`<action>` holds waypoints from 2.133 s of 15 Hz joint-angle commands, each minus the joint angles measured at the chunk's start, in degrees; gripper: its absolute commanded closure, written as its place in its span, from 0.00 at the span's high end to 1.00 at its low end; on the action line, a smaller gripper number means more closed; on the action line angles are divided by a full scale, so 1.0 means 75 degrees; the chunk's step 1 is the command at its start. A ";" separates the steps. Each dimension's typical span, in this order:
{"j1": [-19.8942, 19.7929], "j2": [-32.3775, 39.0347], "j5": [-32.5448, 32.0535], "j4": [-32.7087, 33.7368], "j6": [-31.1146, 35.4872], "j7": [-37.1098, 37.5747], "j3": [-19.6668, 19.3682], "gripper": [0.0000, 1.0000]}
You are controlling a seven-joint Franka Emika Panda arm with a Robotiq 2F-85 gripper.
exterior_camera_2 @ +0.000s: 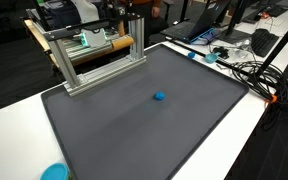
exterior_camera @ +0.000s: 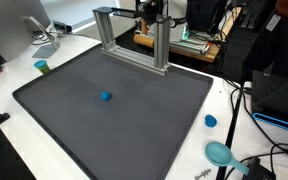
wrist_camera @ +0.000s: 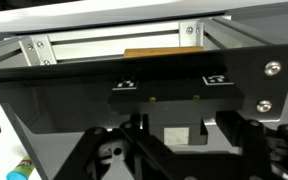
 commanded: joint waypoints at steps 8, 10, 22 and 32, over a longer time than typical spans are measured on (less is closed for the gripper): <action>0.0100 -0.0064 0.0042 0.0017 -0.0299 -0.0275 -0.0174 0.50; 0.0150 -0.0175 0.0063 -0.0081 -0.0353 -0.0548 -0.0325 0.38; 0.0246 -0.0245 0.0146 -0.0143 -0.0349 -0.1099 -0.0619 0.34; 0.0186 -0.0088 0.0093 0.0106 0.0418 -0.0289 -0.0172 0.22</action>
